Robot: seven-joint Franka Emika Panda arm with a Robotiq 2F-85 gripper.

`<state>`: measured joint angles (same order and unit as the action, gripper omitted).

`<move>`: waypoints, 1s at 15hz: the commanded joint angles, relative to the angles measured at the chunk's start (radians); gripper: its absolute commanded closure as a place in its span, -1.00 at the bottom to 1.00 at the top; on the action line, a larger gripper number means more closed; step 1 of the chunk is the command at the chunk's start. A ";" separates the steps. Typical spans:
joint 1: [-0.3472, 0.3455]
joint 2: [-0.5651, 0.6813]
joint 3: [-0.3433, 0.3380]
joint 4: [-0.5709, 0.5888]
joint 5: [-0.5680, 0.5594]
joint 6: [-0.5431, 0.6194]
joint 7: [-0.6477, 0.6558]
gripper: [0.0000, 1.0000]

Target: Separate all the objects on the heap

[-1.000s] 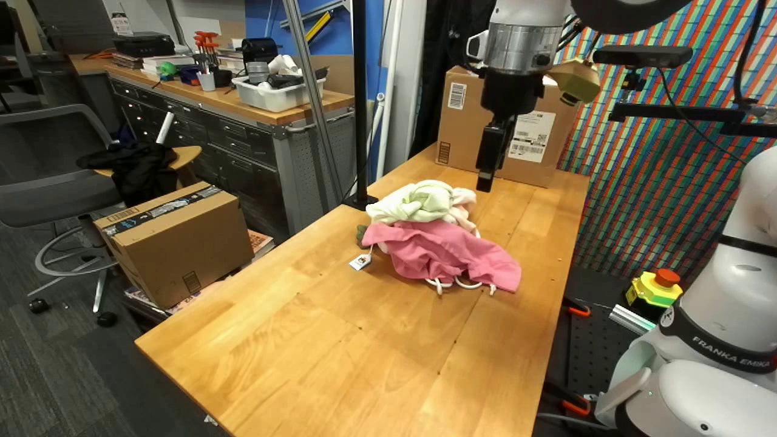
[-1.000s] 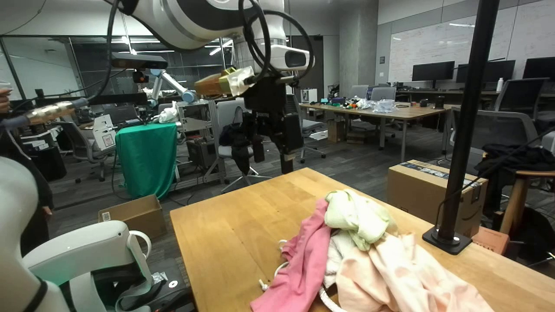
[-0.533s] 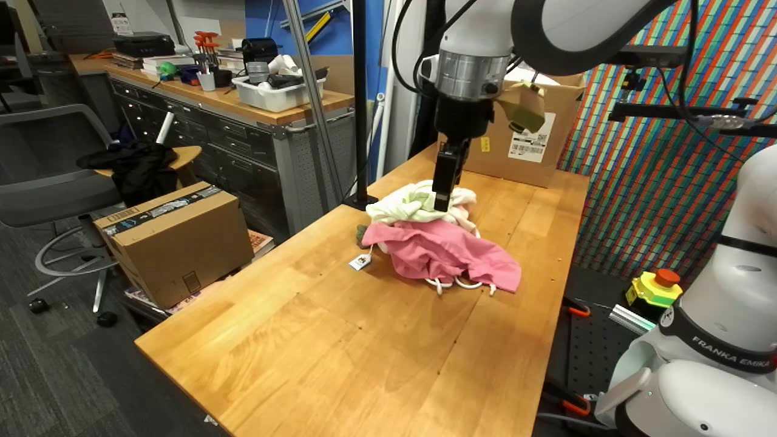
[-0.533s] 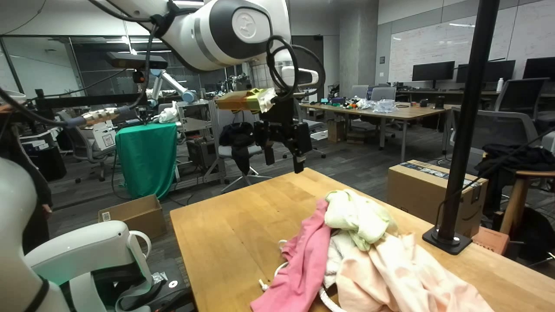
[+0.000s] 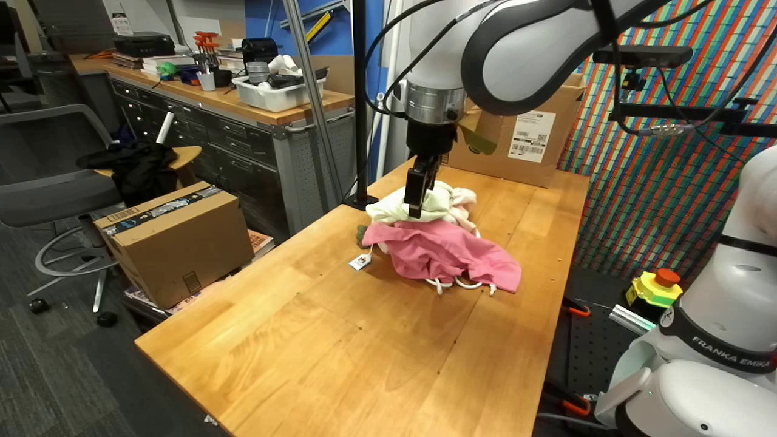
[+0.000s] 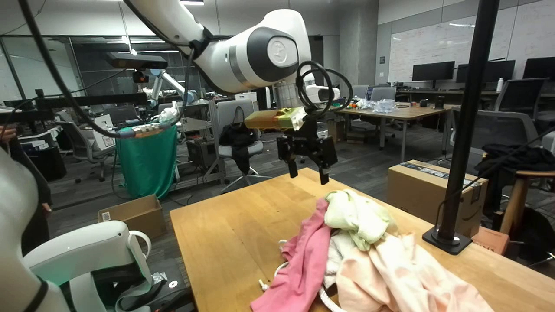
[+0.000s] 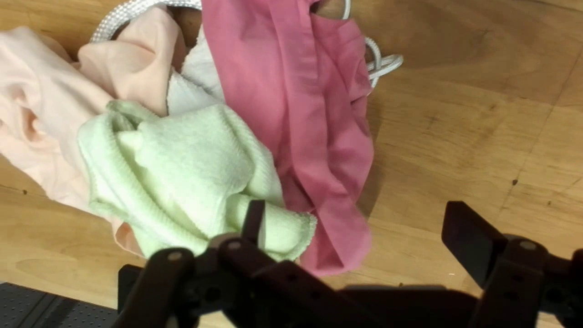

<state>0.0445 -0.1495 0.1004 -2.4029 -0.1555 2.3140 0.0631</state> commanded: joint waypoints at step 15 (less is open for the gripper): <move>-0.049 0.211 -0.080 0.107 -0.398 0.089 0.380 -1.00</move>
<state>-0.0150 0.0241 0.0390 -2.3365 -0.5113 2.4133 0.3906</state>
